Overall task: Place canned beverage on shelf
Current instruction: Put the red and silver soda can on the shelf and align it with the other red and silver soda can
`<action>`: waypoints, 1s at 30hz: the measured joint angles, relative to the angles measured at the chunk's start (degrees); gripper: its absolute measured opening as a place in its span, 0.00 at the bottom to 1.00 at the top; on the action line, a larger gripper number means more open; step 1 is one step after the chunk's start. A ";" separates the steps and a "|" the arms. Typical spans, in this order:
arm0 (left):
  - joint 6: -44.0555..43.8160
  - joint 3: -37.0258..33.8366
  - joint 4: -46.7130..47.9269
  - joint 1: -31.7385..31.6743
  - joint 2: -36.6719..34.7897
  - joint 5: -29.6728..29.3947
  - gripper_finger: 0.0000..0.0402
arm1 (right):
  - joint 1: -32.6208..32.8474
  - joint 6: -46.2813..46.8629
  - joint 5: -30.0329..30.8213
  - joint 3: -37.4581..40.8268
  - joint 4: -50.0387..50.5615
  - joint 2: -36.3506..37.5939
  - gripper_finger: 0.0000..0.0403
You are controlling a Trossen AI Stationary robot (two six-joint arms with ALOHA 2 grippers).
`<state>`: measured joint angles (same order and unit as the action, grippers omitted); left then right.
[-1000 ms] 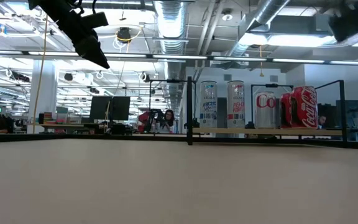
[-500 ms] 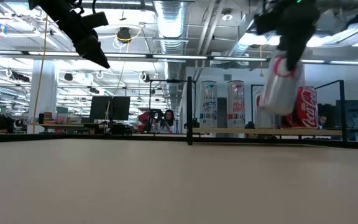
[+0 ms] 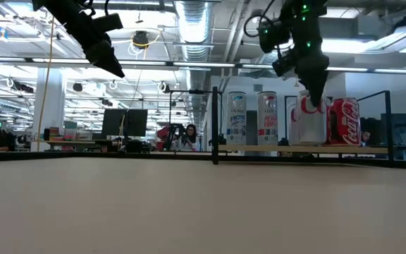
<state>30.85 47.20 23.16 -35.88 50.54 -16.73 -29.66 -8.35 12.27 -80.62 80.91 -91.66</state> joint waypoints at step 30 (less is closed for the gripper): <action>0.00 0.00 0.02 -0.01 0.00 0.15 0.87 | -9.10 -5.02 -1.87 0.00 -3.07 -0.52 0.84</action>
<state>30.85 47.20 23.18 -35.89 50.54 -16.58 -38.76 -13.37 10.41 -80.62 77.84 -92.18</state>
